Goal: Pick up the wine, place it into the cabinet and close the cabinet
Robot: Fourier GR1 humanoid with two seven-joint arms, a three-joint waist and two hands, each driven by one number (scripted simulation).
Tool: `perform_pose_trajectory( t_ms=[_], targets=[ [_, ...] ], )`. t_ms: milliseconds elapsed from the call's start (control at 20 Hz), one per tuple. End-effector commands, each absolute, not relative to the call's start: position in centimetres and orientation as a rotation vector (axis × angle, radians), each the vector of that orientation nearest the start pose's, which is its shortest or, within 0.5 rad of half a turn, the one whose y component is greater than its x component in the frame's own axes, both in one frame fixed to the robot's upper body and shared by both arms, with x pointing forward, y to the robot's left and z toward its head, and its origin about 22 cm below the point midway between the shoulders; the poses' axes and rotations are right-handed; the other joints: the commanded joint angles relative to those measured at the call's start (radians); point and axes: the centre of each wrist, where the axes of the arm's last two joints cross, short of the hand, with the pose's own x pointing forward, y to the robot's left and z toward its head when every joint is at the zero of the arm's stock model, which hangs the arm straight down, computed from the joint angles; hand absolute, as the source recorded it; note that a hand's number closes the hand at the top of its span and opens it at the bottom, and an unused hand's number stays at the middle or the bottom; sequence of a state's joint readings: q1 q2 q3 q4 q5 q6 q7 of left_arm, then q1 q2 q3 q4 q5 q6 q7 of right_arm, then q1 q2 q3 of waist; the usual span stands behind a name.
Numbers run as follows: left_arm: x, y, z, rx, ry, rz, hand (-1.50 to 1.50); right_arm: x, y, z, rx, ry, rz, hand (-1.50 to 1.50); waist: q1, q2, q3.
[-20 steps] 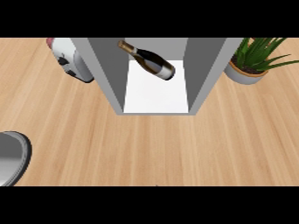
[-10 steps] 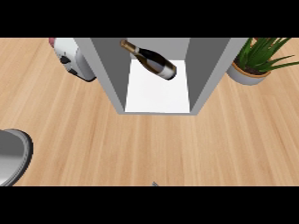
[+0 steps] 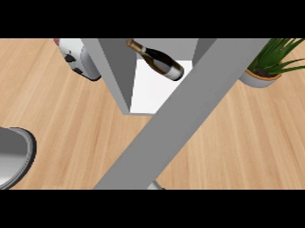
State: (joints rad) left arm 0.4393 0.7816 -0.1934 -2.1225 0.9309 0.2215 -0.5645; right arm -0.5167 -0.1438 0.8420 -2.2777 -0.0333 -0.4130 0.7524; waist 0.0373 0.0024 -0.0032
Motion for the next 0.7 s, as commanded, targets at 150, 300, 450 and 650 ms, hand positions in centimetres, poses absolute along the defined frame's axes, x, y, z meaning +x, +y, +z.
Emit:
perform_pose_trajectory(
  t_ms=[150, 300, 450, 650],
  targets=[
    [14.4, 29.8, 9.6, -0.228, -1.928, 0.238, -1.5, 18.6, -1.4, 25.0, 0.644, -1.755, 0.598, 1.5, 0.004, 0.001, 0.001],
    [14.2, 30.1, 8.9, -0.22, -1.947, 0.247, -1.5, 21.4, 0.4, 26.0, 0.583, -1.788, 0.607, 1.5, 0.005, 0.0, 0.001],
    [14.1, 29.6, 8.3, -0.226, -1.938, 0.239, -1.5, 23.7, 2.2, 26.9, 0.517, -1.823, 0.613, 1.5, 0.004, 0.001, 0.001],
    [15.3, 30.9, 9.3, -0.213, -1.949, 0.248, -1.5, 26.5, 3.3, 27.3, 0.366, -1.901, 0.65, 1.5, -0.01, 0.001, 0.002]
  ],
)
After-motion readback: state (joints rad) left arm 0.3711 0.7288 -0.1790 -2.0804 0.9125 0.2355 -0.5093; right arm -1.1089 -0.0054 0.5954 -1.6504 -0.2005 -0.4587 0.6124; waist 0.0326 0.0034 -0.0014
